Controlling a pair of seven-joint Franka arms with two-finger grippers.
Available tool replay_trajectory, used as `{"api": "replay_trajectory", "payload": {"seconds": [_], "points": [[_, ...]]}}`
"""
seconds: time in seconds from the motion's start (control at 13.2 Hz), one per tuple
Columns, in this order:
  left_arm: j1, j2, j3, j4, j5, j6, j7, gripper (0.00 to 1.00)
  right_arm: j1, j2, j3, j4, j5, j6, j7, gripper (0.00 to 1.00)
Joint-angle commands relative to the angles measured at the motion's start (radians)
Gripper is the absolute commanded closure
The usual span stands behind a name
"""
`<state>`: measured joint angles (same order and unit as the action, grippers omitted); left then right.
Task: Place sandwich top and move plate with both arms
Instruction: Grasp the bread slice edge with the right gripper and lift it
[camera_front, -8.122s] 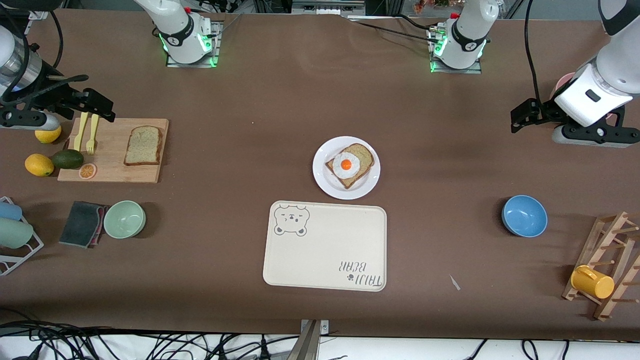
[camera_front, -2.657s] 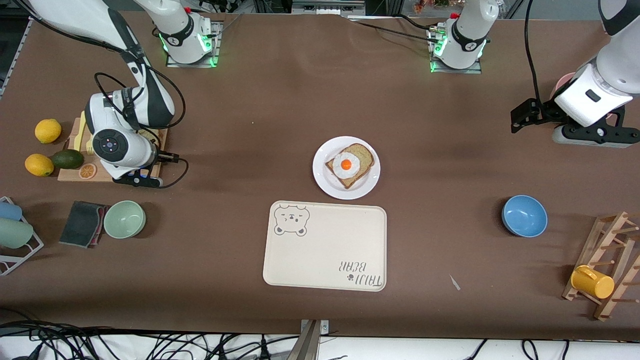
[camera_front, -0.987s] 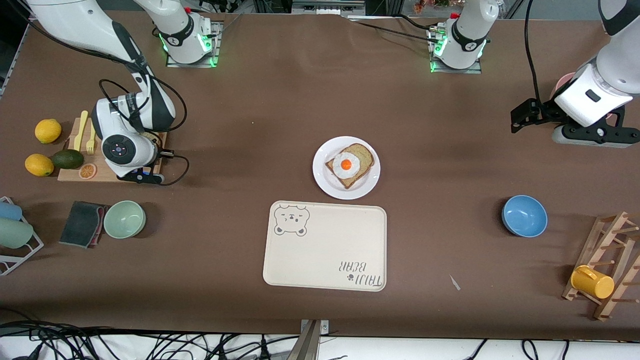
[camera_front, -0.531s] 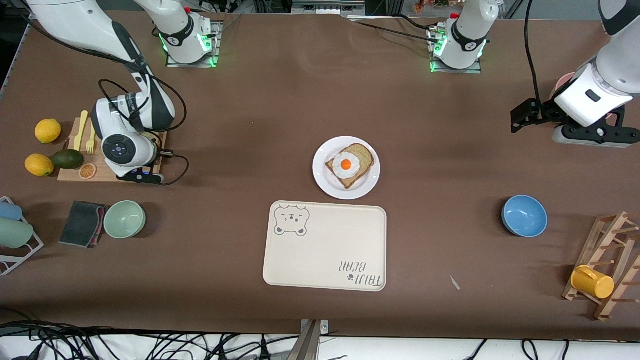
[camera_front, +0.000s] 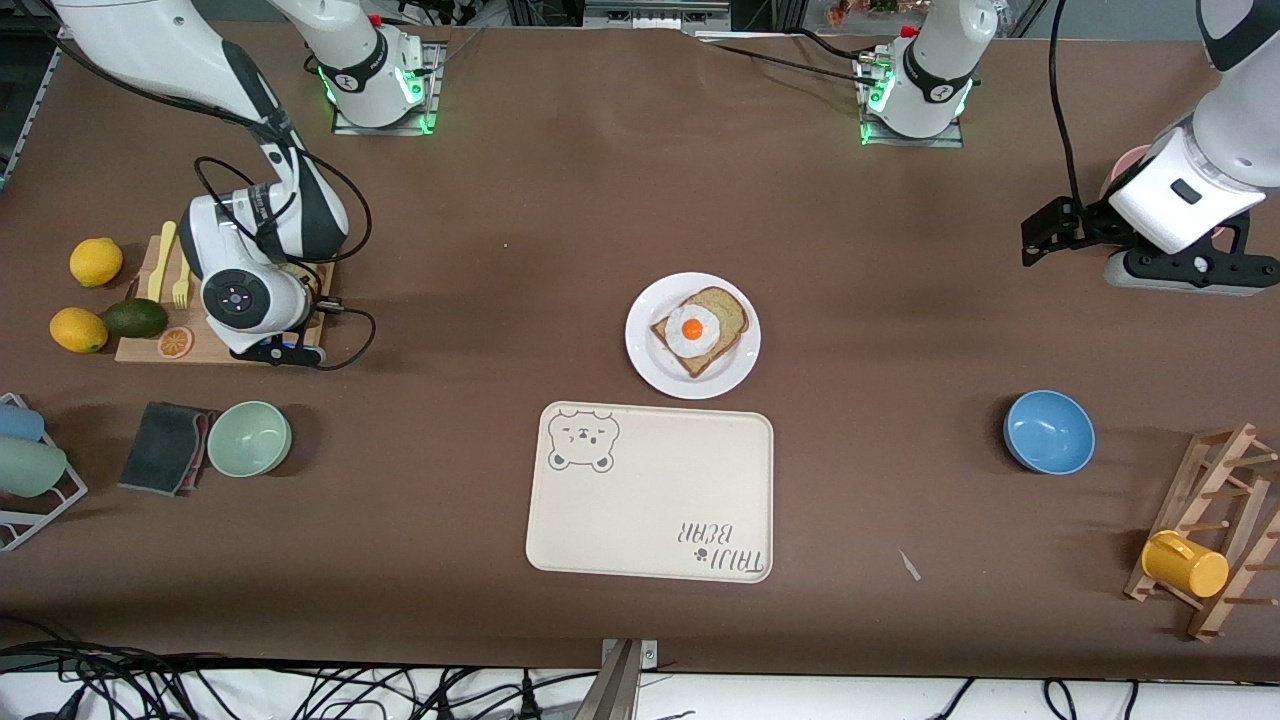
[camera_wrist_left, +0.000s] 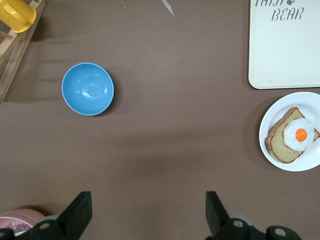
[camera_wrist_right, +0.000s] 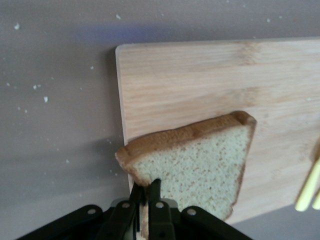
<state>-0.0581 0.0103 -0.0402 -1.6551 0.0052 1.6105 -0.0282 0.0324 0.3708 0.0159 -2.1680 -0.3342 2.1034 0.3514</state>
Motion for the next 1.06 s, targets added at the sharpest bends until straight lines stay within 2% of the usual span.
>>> {"api": "replay_trajectory", "payload": {"seconds": [0.0, 0.23, 0.46, 0.68, 0.83, 0.99], "points": [[-0.002, 0.013, 0.0, 0.029, -0.011, -0.02, -0.006, 0.0, 0.0, -0.039, 0.012, 0.061, 0.01, -0.112, -0.046, 1.0], [-0.002, 0.013, 0.0, 0.029, -0.011, -0.02, -0.006, 0.0, 0.001, -0.05, 0.027, 0.124, 0.014, -0.184, -0.074, 1.0], [-0.002, 0.013, 0.0, 0.029, -0.011, -0.02, -0.006, 0.0, 0.006, -0.049, 0.105, 0.213, 0.038, -0.276, -0.062, 1.0], [-0.002, 0.013, 0.0, 0.029, -0.011, -0.021, -0.006, 0.0, 0.033, -0.032, 0.168, 0.356, 0.154, -0.44, -0.048, 1.0], [-0.002, 0.013, 0.0, 0.029, -0.011, -0.02, -0.006, 0.0, 0.067, -0.041, 0.22, 0.405, 0.205, -0.454, -0.026, 1.0], [-0.002, 0.013, 0.0, 0.029, -0.011, -0.02, -0.004, 0.0, 0.118, -0.017, 0.236, 0.48, 0.251, -0.462, 0.07, 1.0]]}}
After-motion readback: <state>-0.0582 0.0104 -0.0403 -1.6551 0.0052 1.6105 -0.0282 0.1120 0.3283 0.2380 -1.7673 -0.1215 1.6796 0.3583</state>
